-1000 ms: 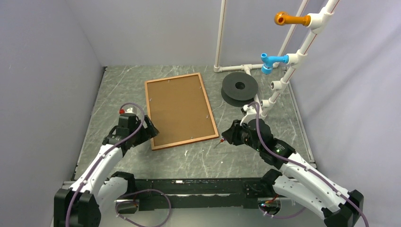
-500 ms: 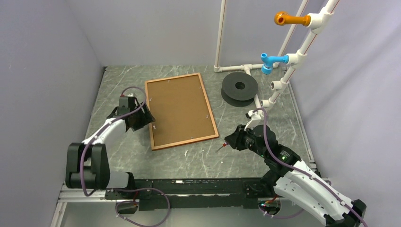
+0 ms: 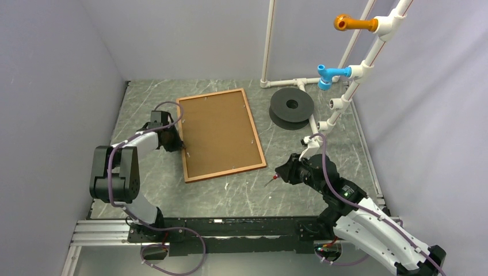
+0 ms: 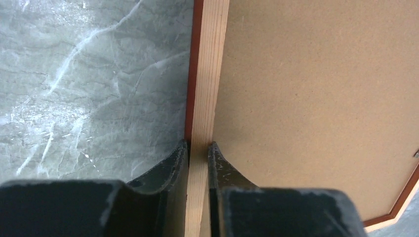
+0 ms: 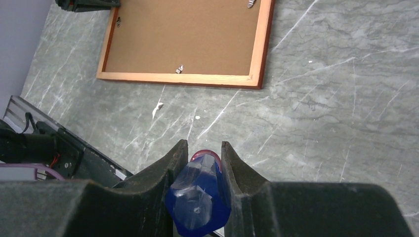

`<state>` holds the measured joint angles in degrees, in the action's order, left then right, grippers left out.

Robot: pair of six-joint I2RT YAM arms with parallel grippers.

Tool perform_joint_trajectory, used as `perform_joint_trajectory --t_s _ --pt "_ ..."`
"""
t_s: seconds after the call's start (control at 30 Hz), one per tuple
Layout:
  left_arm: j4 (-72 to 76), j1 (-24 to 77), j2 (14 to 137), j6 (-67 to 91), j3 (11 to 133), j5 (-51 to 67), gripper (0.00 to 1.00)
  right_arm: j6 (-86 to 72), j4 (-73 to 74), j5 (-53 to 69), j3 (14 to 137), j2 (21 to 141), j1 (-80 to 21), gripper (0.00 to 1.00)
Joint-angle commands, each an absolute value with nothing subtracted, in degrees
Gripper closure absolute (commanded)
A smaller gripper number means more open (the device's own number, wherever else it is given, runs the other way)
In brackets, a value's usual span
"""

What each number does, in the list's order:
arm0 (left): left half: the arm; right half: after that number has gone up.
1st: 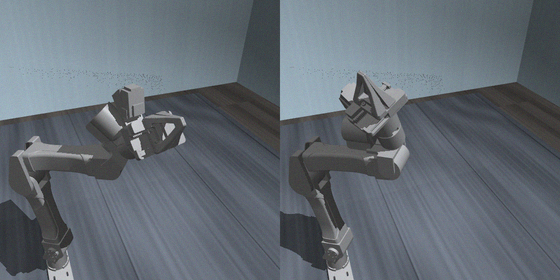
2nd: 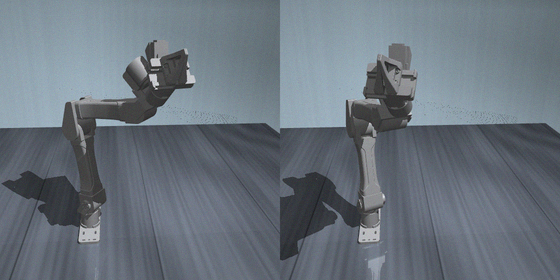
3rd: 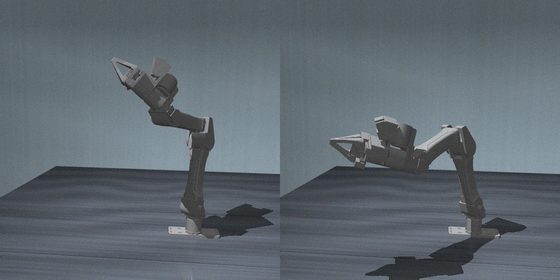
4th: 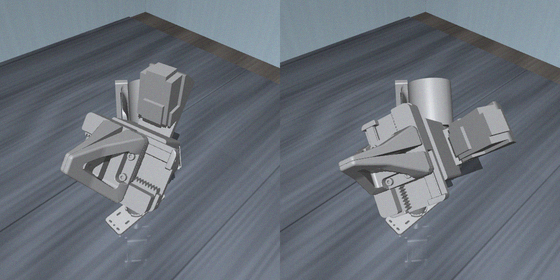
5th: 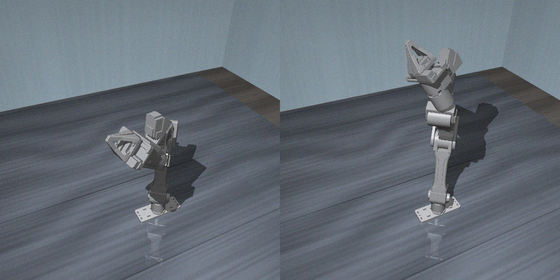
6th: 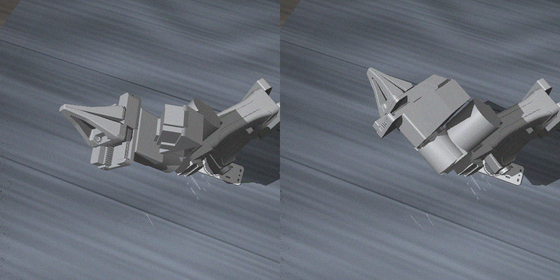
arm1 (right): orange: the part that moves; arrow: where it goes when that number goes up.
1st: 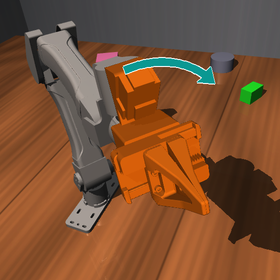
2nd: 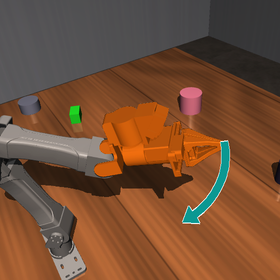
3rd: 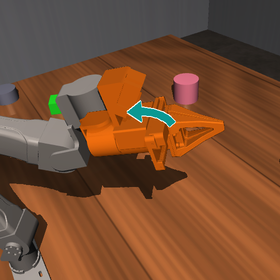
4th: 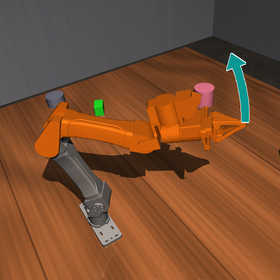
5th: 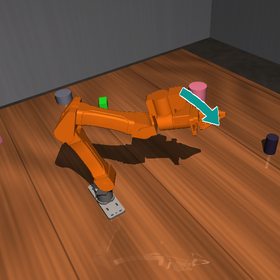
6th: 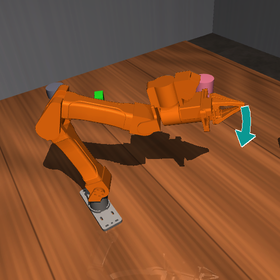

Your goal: Take the photo out of the frame

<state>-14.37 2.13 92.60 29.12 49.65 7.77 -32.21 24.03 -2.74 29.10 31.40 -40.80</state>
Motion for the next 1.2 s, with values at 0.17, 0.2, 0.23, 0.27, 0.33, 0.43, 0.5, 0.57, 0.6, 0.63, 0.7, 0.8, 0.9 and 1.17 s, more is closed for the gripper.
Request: perform_joint_trajectory --t_s 0.17,0.2,0.23,0.27,0.33,0.43,0.5,0.57,0.6,0.63,0.7,0.8,0.9,1.17 --pt "-12.84 2.12 86.37 34.55 42.12 6.16 1.00 -33.22 22.21 -3.83 28.47 31.27 -40.69 1.00" --pt "-12.92 2.14 84.22 37.07 39.96 5.02 1.00 -33.29 22.07 -3.66 28.33 31.43 -40.70 1.00" --pt "-12.97 2.11 82.02 39.58 37.50 3.90 1.00 -33.35 21.80 -3.57 28.14 31.61 -40.74 1.00" --pt "-12.95 2.11 79.24 42.38 35.11 2.65 1.00 -33.47 21.60 -3.43 27.91 31.80 -40.70 1.00" --pt "-12.26 2.04 73.54 47.09 29.93 0.75 1.00 -33.61 21.14 -3.18 27.58 32.03 -40.69 1.00" --pt "-14.22 2.03 64.43 54.21 23.95 -0.75 1.00 -33.88 20.23 -2.58 27.19 32.63 -40.70 1.00" --pt "-16.36 2.11 56.63 61.01 19.39 -3.35 1.00 -34.13 19.54 -2.47 26.99 33.26 -40.71 1.00" --pt "-15.73 2.18 47.70 68.49 13.37 -2.50 1.00 -34.62 18.70 -2.73 26.88 34.20 -40.67 1.00" --pt "-14.40 2.32 43.45 72.58 10.48 -1.61 1.00 -35.03 18.17 -3.12 26.81 34.84 -40.69 1.00" --pt "-13.17 2.43 40.05 75.03 7.84 -0.72 1.00 -35.90 17.82 -3.89 26.87 35.60 -40.74 1.00" --pt "-12.41 2.98 36.07 77.66 4.88 1.39 1.00 -37.78 16.81 -5.26 27.18 38.15 -40.70 1.00" --pt "-14.64 3.92 35.07 76.26 6.31 4.30 1.00 -41.13 14.68 -7.36 27.68 42.33 -40.70 1.00" --pt "-16.85 6.80 34.37 74.11 8.40 4.77 1.00 -43.67 12.27 -9.92 29.05 46.71 -40.69 1.00" --pt "-22.17 11.04 28.50 61.55 13.83 6.60 0.65 -46.51 11.94 -23.63 34.80 55.31 -39.67 1.00"
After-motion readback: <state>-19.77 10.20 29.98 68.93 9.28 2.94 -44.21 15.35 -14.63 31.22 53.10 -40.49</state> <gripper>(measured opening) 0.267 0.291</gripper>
